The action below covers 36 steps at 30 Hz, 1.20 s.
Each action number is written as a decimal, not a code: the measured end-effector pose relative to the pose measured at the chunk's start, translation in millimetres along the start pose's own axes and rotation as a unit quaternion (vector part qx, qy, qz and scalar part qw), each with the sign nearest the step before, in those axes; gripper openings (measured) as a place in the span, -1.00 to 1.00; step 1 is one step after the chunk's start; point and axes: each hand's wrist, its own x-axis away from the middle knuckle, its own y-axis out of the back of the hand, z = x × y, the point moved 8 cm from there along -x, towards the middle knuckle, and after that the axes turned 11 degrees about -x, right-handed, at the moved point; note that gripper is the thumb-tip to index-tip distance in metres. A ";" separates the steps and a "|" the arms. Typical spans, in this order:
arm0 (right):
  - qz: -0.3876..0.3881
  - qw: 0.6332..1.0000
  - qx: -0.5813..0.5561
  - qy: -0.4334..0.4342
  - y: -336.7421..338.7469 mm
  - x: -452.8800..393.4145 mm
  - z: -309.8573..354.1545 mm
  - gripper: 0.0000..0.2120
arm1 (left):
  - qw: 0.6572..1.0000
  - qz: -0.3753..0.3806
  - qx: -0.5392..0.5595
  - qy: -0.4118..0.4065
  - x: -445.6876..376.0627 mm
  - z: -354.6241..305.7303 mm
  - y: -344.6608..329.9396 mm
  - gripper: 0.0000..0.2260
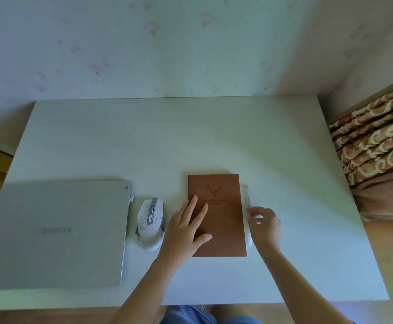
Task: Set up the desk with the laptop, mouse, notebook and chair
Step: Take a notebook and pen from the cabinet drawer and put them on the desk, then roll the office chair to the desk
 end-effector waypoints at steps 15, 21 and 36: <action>0.039 0.939 0.201 0.275 22.6 44.0 74.4 -0.65 | 0.989 -0.016 -0.148 0.013 -2.3 -12.2 17.7 -0.40; -0.008 0.925 0.145 0.353 57.0 81.7 129.4 -0.68 | 0.981 -0.155 -0.110 0.029 17.7 -41.7 88.6 -0.57; -0.139 0.931 0.089 0.327 94.3 215.1 157.3 -0.80 | 0.957 -0.284 -0.010 -0.057 105.4 -62.5 228.4 -0.92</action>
